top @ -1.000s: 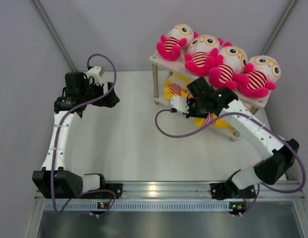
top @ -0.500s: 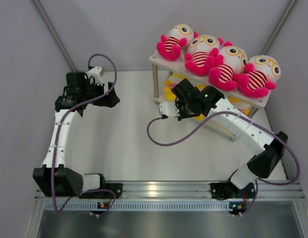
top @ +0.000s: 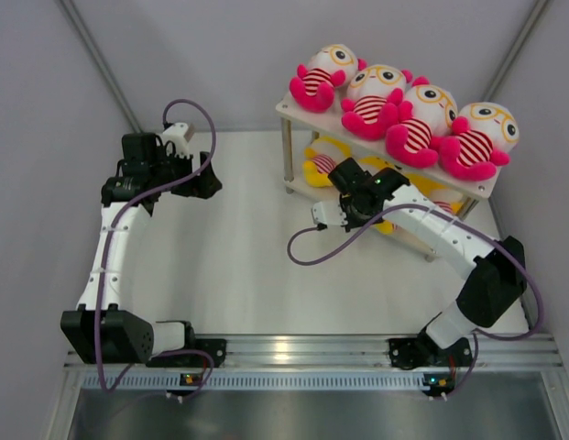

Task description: Place and organize the stuffed toys onto the shelf

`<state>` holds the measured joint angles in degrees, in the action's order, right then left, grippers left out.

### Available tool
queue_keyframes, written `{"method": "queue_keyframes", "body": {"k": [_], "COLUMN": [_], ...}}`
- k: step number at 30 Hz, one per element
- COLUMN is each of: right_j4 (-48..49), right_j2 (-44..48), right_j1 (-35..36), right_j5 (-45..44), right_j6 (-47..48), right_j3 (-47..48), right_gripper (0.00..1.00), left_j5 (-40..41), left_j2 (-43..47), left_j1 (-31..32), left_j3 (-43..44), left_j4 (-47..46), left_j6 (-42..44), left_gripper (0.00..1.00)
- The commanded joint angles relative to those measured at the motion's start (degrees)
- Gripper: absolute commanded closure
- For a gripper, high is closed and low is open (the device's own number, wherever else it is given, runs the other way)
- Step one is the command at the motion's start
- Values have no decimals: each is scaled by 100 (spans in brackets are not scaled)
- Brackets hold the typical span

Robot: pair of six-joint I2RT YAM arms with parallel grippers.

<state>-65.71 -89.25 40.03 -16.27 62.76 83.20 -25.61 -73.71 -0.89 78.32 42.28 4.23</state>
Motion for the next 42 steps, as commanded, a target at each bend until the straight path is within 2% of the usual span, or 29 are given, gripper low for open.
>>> {"method": "queue_keyframes", "body": {"k": [1, 6, 20, 30, 33, 34, 36, 37, 40, 42], "right_j4": [673, 1717, 2545, 3512, 3600, 3618, 3671, 3680, 3610, 3513], "right_j2": [145, 171, -48, 531, 645, 663, 794, 848, 1076, 1251], "right_j1": [-223, -408, -601, -891, -962, -962, -962, -971, -918, -805], "right_j5": [-324, -272, 405, 897, 880, 828, 819, 810, 697, 608], "right_j6": [507, 1167, 1643, 1687, 1634, 1590, 1424, 1380, 1177, 1002], "right_j3": [-180, -646, -805, -1877, -2009, -2027, -2053, -2062, -2088, -2088], "right_gripper": [100, 100, 100, 100, 92, 82, 73, 62, 45, 41], "left_j5": [-173, -173, -103, -94, -111, -120, -129, -146, -182, -190], "left_j2": [32, 24, 15, 6, 23, 24, 41, 32, 24, 24], "left_j1": [-35, -43, -78, -78, -78, -78, -79, -78, -78, -78], "left_j3": [130, 166, 210, 245, 245, 245, 245, 245, 254, 245], "left_j4": [-27, -27, -36, -18, -27, -36, -27, -27, -27, -27], "left_j6": [-10, -27, -71, -115, -107, -107, -115, -133, -142, -133], "left_gripper": [8, 8, 8, 8, 8, 8, 8, 8, 8, 8]}}
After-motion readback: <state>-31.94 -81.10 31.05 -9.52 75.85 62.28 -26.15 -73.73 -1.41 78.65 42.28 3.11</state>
